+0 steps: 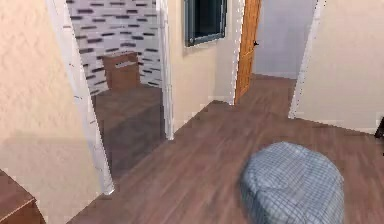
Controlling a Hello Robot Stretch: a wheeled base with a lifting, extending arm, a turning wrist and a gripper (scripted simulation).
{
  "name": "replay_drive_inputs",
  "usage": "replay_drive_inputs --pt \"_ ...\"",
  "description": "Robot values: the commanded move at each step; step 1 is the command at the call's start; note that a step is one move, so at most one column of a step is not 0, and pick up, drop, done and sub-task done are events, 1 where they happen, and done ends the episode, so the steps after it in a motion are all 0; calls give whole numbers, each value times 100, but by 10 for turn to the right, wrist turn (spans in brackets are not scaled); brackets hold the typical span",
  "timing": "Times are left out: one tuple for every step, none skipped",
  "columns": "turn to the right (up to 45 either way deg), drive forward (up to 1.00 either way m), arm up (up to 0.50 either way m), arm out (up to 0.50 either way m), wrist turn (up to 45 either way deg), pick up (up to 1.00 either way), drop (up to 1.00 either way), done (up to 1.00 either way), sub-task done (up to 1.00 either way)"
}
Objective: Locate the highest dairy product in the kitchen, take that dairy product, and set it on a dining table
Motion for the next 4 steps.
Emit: replay_drive_inputs --pt "-450 0 0 0 0 0 0 0 0" --pt "-450 0 0 0 0 0 0 0 0" --pt "-450 0 0 0 0 0 0 0 0" --pt "-120 0 0 0 0 0 0 0 0"
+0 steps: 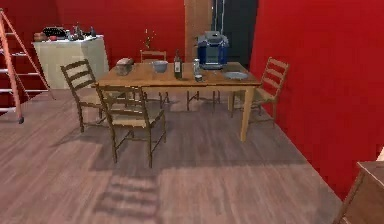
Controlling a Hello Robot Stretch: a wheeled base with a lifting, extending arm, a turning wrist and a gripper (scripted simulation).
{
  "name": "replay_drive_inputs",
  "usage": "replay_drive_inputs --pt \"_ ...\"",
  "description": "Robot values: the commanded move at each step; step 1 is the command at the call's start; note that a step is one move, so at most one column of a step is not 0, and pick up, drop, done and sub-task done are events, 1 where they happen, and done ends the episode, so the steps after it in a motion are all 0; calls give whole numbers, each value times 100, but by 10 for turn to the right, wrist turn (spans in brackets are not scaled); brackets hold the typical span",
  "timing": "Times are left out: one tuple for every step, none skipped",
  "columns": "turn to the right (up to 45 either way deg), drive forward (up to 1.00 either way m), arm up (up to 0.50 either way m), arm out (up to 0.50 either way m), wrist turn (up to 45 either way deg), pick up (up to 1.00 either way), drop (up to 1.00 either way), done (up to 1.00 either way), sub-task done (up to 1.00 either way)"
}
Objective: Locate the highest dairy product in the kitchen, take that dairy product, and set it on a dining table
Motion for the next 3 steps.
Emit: replay_drive_inputs --pt "0 100 0 0 0 0 0 0 0" --pt "0 30 0 0 0 0 0 0 0" --pt "-450 0 0 0 0 0 0 0 0"
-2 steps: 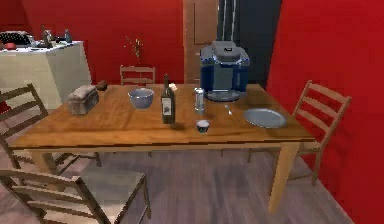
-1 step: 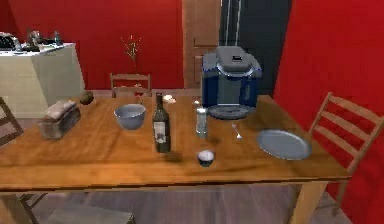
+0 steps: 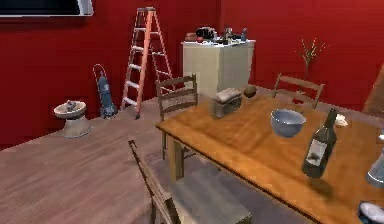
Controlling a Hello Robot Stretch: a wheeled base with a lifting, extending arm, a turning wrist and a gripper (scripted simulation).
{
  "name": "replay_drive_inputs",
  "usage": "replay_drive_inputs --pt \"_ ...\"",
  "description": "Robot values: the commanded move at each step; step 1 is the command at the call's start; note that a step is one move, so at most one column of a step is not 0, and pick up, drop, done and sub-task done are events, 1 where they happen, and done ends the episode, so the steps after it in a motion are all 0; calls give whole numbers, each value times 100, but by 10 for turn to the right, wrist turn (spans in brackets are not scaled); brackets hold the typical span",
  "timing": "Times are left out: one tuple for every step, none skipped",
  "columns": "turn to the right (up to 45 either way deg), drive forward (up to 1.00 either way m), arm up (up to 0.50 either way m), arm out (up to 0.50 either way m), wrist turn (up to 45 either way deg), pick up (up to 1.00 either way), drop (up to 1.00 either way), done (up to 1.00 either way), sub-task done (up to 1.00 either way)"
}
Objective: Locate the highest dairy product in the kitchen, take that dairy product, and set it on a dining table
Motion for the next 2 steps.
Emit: replay_drive_inputs --pt "-450 0 0 0 0 0 0 0 0" --pt "-450 0 0 0 0 0 0 0 0"
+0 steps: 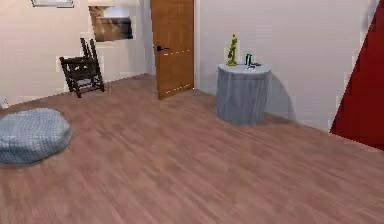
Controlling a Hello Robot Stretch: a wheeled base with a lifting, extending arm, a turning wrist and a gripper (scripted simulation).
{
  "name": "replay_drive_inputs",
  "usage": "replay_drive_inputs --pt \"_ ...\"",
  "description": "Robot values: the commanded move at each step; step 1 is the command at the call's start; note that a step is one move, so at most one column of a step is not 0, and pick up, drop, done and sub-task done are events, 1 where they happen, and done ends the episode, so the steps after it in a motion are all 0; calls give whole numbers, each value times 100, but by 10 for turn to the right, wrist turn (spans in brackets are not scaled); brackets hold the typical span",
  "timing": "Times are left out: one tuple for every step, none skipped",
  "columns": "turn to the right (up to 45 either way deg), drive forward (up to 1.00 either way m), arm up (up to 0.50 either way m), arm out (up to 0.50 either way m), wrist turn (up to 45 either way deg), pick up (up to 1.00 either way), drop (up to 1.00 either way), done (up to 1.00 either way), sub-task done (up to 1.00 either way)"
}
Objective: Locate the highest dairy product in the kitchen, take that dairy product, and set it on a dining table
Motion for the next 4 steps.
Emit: replay_drive_inputs --pt "-180 0 0 0 0 0 0 0 0" --pt "0 20 0 0 0 0 0 0 0" --pt "450 0 0 0 0 0 0 0 0" --pt "120 0 0 0 0 0 0 0 0"
